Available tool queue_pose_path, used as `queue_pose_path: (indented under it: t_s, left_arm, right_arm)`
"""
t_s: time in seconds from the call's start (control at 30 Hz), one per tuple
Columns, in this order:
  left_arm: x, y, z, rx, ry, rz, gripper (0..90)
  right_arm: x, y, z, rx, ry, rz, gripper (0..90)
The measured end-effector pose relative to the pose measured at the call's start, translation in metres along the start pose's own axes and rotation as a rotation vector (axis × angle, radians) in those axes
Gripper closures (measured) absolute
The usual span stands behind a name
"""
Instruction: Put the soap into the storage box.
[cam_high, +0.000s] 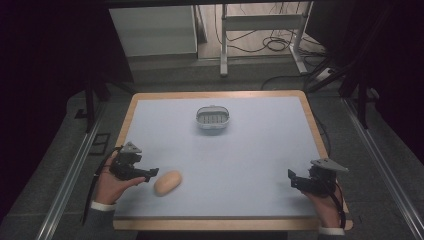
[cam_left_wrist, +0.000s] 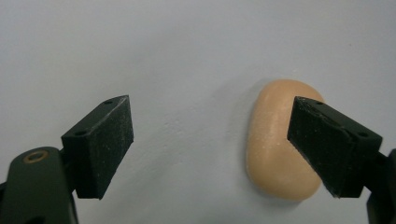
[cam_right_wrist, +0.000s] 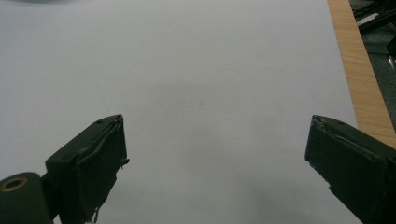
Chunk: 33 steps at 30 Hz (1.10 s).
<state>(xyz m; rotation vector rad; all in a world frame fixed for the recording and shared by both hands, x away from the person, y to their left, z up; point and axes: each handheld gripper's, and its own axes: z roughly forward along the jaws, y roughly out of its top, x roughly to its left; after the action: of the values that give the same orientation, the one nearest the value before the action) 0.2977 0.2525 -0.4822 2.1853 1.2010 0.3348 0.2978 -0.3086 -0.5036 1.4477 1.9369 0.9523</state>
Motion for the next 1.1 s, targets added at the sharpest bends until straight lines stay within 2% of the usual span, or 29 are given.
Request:
queue_pose_path:
  t_s: [0.37, 0.5, 0.97, 1.1]
  left_arm:
    - [-0.015, 0.01, -0.005, 0.039, -0.021, 0.072, 15.8]
    - [-0.019, 0.011, -0.004, 0.046, -0.029, 0.08, 15.8]
    - [-0.037, 0.022, 0.004, 0.09, -0.065, 0.134, 15.4]
    - [-0.04, 0.023, 0.008, 0.106, -0.07, 0.133, 15.2]
  right_arm:
    - [-0.002, 0.0, 0.001, 0.005, 0.006, 0.004, 5.3]
    - [0.001, 0.0, 0.003, 0.013, 0.007, -0.017, 5.3]
    - [-0.004, 0.0, -0.002, 0.002, 0.013, -0.008, 5.3]
    - [-0.004, 0.0, -0.002, 0.005, 0.01, -0.007, 5.3]
